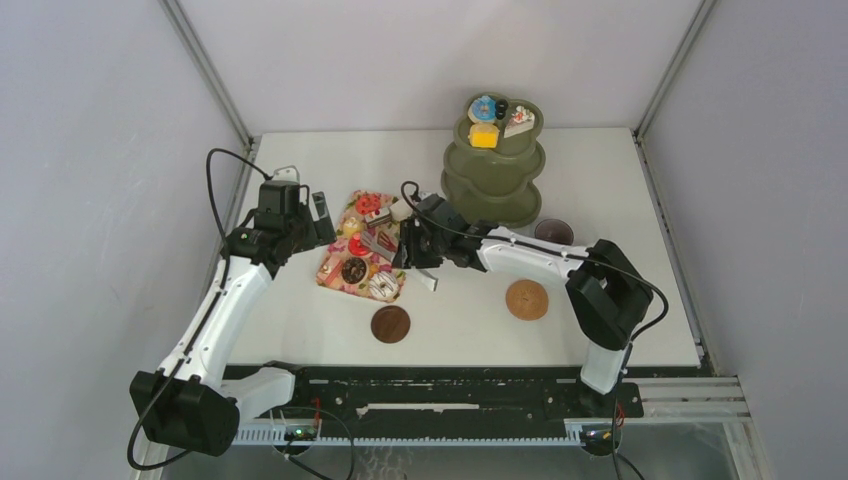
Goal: Serve the afternoon tea
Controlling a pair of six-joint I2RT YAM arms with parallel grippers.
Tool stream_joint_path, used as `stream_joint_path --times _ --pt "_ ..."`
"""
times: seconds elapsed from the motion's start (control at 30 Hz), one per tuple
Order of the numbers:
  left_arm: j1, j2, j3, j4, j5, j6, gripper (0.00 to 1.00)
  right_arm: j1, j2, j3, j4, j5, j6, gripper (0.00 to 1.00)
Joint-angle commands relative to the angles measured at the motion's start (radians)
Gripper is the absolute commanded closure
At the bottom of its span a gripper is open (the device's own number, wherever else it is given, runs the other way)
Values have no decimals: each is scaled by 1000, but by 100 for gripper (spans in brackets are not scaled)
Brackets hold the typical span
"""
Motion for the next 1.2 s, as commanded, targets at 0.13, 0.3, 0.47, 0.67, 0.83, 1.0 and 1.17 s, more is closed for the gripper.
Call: stream_joint_path --times 0.13,0.3,0.47,0.67,0.83,1.0,1.17 --pt "5 -15 24 24 -6 6 11 -3 22 78 37 -58 4 49" --pt "5 -15 24 24 -6 8 11 -6 26 90 24 -60 6 60" --pt "6 -12 29 24 -2 8 11 -9 6 90 -14 -48 4 80" --pt "6 -6 32 26 4 7 11 -9 -49 78 -48 -17 -8 100" --pt "6 -4 35 27 8 9 11 -12 -121 36 -57 11 -12 100" --pt "6 5 39 30 17 5 11 -18 -183 0 -61 29 -11 100" --pt "6 6 44 32 20 3 11 -27 -235 -17 -74 35 -16 100"
